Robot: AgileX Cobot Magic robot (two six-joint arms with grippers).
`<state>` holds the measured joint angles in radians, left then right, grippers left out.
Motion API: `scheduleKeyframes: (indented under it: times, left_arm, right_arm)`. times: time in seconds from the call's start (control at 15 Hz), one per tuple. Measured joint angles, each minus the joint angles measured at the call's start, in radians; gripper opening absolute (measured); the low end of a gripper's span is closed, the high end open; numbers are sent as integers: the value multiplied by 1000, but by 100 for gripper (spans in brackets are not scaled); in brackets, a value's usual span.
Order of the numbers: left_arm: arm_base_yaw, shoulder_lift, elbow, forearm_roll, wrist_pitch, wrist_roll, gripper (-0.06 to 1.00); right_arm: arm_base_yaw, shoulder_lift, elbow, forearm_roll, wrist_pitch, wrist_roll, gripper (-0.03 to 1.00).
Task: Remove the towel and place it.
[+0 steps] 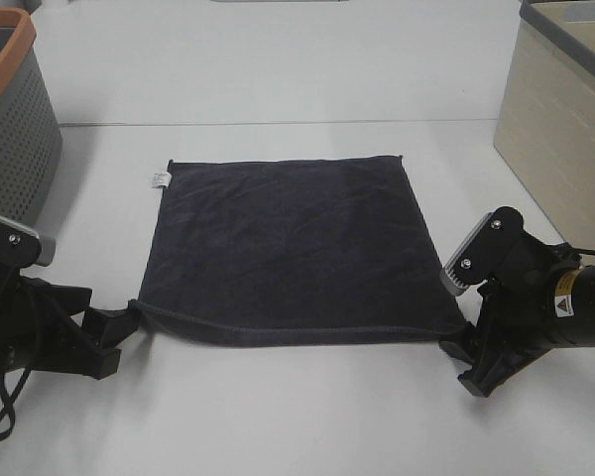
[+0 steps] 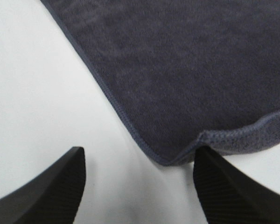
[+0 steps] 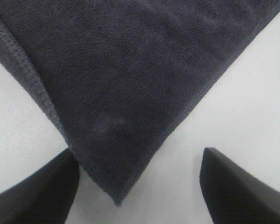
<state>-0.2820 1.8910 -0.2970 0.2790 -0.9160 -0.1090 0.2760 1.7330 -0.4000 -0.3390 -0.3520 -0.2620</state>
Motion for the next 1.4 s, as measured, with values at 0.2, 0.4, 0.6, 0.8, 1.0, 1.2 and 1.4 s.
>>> scheduleKeyframes:
  times: [0.2, 0.4, 0.6, 0.8, 1.0, 1.2, 1.4]
  left_arm:
    - [0, 0, 0, 23, 114, -69, 64]
    - [0, -12, -3, 50, 166, -137, 64]
    - [0, -94, -3, 58, 305, -176, 64]
    - [3, -279, -29, 45, 512, -203, 64]
    - [3, -383, -152, 42, 685, -237, 64]
    - [3, -394, -353, 42, 953, -255, 64]
    - [3, -395, -561, 20, 1112, -237, 64]
  right_arm:
    - [0, -3, 0, 0, 16, 26, 74]
    - [0, -3, 0, 0, 26, 54, 74]
    - [0, -19, 0, 0, 56, 115, 74]
    - [0, -142, 2, 4, 151, 133, 74]
    - [0, -263, 3, 83, 187, 159, 73]
    - [0, -339, 3, 175, 197, 177, 72]
    - [0, -345, -110, 295, 381, 182, 72]
